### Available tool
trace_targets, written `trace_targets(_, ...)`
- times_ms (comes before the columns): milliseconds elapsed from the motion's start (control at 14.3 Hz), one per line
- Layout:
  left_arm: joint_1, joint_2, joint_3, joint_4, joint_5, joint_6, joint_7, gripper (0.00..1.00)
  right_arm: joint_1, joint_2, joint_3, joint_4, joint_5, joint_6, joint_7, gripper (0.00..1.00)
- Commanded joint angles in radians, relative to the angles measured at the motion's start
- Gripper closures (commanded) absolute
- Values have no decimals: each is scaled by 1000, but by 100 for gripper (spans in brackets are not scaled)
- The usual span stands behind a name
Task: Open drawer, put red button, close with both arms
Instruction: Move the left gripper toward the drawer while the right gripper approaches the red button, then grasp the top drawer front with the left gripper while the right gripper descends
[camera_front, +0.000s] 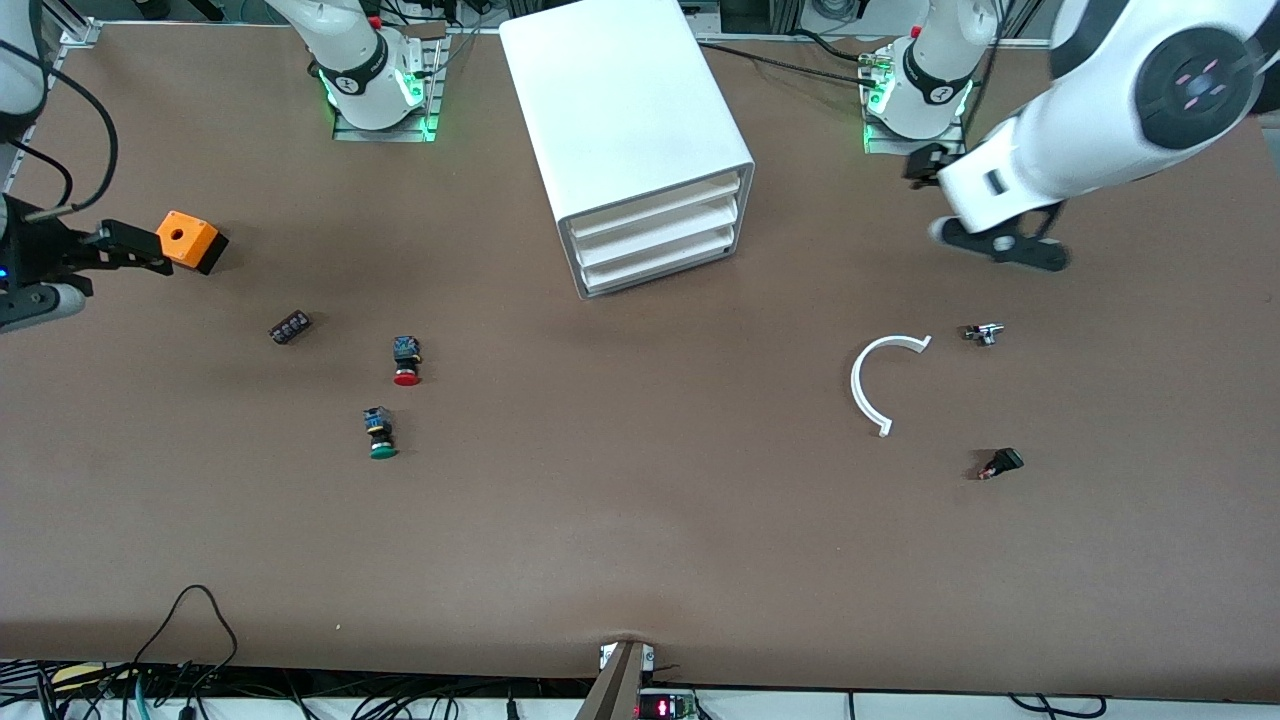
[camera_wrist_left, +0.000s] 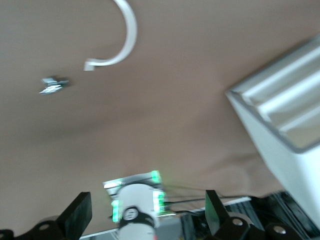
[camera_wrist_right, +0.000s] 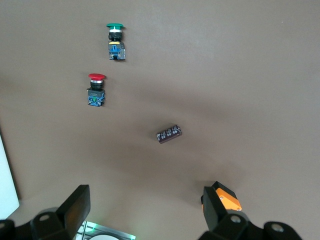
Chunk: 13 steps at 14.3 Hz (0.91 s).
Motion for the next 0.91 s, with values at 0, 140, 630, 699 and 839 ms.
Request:
trace_targets(0, 6, 93, -1, 51, -130, 44, 51, 0, -2, 16, 8, 19, 3, -9, 9, 0)
trace_targets(140, -3, 151, -21, 45, -200, 99, 125, 0, 39, 54, 10, 21, 31, 66, 15, 0)
trace_targets(630, 9, 256, -24, -25, -513, 242, 425, 0, 136, 142, 10, 25, 19, 161, 35, 0)
trace_targets(699, 8, 256, -24, -76, -558, 301, 488, 0, 154, 156, 8, 22, 20, 178, 36, 0)
trace_targets(839, 6, 256, -24, -176, -656, 407, 635, 0, 155, 189, 7, 24, 23, 186, 32, 0)
